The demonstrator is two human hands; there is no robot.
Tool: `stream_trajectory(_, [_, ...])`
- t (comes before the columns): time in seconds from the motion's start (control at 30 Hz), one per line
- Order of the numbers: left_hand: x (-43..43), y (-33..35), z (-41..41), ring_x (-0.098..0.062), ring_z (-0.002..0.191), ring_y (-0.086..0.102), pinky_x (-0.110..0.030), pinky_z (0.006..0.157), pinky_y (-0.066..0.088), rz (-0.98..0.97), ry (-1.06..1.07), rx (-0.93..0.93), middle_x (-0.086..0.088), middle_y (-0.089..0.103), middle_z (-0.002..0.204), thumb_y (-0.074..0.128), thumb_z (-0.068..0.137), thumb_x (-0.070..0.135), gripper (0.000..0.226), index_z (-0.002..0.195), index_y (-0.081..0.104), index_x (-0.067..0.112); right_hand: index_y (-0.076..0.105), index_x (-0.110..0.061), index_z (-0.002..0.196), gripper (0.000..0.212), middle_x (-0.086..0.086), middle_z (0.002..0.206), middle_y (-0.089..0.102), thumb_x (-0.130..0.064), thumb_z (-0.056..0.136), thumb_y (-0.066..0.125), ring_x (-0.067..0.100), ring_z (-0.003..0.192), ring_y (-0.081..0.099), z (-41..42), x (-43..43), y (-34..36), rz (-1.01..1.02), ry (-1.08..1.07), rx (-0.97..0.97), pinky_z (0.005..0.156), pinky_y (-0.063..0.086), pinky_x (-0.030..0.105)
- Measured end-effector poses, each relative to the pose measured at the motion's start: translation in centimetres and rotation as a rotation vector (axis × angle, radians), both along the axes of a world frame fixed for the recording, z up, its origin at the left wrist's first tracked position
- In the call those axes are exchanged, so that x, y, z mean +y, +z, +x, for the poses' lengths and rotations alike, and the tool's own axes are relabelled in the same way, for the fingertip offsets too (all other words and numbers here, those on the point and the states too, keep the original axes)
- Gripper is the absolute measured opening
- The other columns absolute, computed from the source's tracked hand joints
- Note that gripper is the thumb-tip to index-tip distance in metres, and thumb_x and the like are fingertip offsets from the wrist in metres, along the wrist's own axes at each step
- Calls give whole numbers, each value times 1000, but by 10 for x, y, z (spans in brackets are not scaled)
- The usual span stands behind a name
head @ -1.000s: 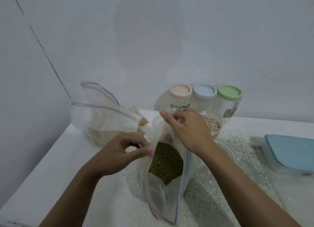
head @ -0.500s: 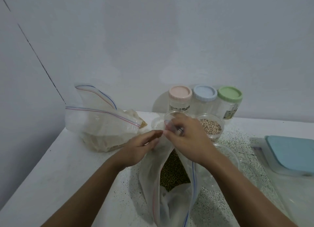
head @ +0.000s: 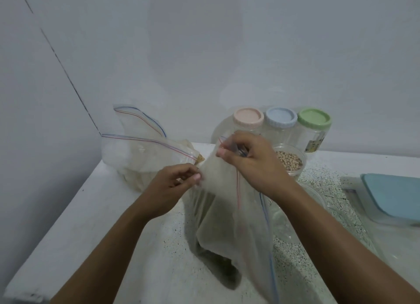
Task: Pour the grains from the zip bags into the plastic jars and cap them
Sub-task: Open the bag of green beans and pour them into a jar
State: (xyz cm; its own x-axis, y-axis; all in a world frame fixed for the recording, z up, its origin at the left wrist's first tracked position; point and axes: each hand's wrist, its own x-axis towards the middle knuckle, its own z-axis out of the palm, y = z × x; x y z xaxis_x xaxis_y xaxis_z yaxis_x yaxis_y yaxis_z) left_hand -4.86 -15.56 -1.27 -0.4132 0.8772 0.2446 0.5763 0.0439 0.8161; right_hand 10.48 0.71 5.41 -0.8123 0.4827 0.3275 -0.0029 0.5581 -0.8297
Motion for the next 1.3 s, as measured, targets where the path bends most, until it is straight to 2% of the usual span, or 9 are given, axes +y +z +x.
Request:
stream_trajectory(0.1, [-21,17,-6,-18,79,69,-41,70,54,22,35,52,4,74,85,66,96,37,13,95,74,26,72,-9,83,13,-11,77,62,-15,94,70,-2,77,55,-6,-7,9,-32,64,0,74,40,14])
stream_trajectory(0.33, [-58,48,-13,-20,71,64,-28,67,54,133,129,-9,-1,70,75,76,86,17,2,86,76,18,75,-2,88,12,9,77,72,-10,95,69,10,71,65,-21,-18,40,-116,262,86,62,48,21])
stream_trajectory(0.47, [-60,49,-11,-26,70,63,-28,67,54,108,129,-37,-4,69,74,79,84,19,5,83,76,23,76,-5,87,10,10,76,73,-13,93,73,21,73,69,-24,-14,42,-78,311,43,61,52,28])
stream_trajectory(0.7, [-59,76,-13,-21,67,58,-22,59,48,270,198,-97,-13,67,71,79,79,17,1,79,79,18,76,-1,86,10,6,68,71,-8,92,73,14,64,67,-33,-11,50,-162,244,200,55,50,29])
stream_trajectory(0.93, [-53,78,-36,-14,71,63,-22,61,49,137,152,-121,-6,72,76,78,80,26,6,83,80,22,76,-2,90,9,9,69,73,-11,91,74,17,64,70,-38,-11,45,-229,181,167,55,47,25])
stream_trajectory(1.03, [-58,66,-42,-20,81,68,-28,77,55,95,138,-134,-5,75,86,77,85,31,15,89,80,18,76,-5,88,7,11,69,73,-11,90,76,15,63,69,-42,-14,44,-180,204,127,55,47,25])
stream_trajectory(1.1, [-68,53,-53,-22,95,69,-34,87,55,19,126,-85,-3,75,98,76,88,48,30,99,79,20,77,-6,88,8,10,70,73,-13,91,75,14,65,69,-43,-16,42,-146,245,101,57,48,24])
stream_trajectory(1.2, [-89,30,-77,-3,117,58,-17,96,45,-180,176,117,20,64,121,69,82,66,40,111,72,40,77,-5,89,10,11,72,73,-14,92,74,14,67,68,-42,-18,39,-137,278,98,61,48,26])
stream_trajectory(1.3, [-102,12,-87,4,117,54,-10,88,43,-301,189,212,33,60,121,61,86,64,34,112,65,42,77,-5,89,8,12,72,72,-13,92,74,15,68,67,-45,-21,35,-151,279,118,62,47,28])
